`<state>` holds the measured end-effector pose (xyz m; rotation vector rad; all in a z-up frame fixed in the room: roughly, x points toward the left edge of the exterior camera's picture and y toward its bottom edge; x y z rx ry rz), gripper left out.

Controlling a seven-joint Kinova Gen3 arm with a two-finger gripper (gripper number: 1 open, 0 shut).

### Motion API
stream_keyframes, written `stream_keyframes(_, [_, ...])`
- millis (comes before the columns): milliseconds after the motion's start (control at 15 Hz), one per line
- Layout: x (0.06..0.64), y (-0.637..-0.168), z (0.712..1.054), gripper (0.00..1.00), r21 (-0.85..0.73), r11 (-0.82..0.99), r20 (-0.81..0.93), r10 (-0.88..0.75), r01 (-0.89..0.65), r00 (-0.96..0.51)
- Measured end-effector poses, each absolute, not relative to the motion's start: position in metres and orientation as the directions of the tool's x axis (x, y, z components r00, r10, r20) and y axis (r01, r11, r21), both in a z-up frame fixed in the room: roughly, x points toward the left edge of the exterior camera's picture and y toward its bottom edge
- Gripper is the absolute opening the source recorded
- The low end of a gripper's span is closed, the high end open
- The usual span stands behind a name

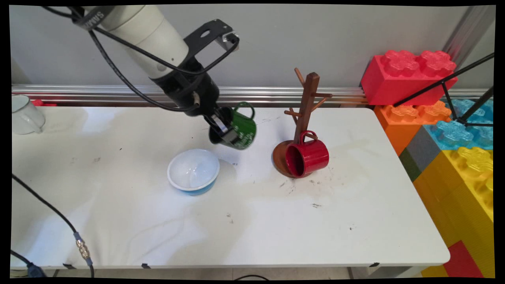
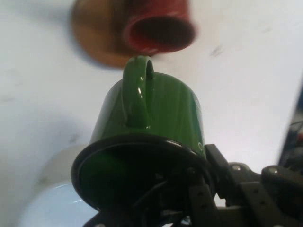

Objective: Place the picked object on the table

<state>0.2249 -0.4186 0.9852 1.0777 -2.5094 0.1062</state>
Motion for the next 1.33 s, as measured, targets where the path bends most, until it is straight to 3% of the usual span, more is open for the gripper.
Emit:
stream_keyframes(600, [0.248, -0.494, 0.965, 0.0, -0.077, 0.734, 0.259, -0.639, -0.675, -0.724])
stream_keyframes(1333, [0.244, -0.569, 0.897, 0.0, -0.129, 0.731, 0.11, -0.661, -0.67, -0.743])
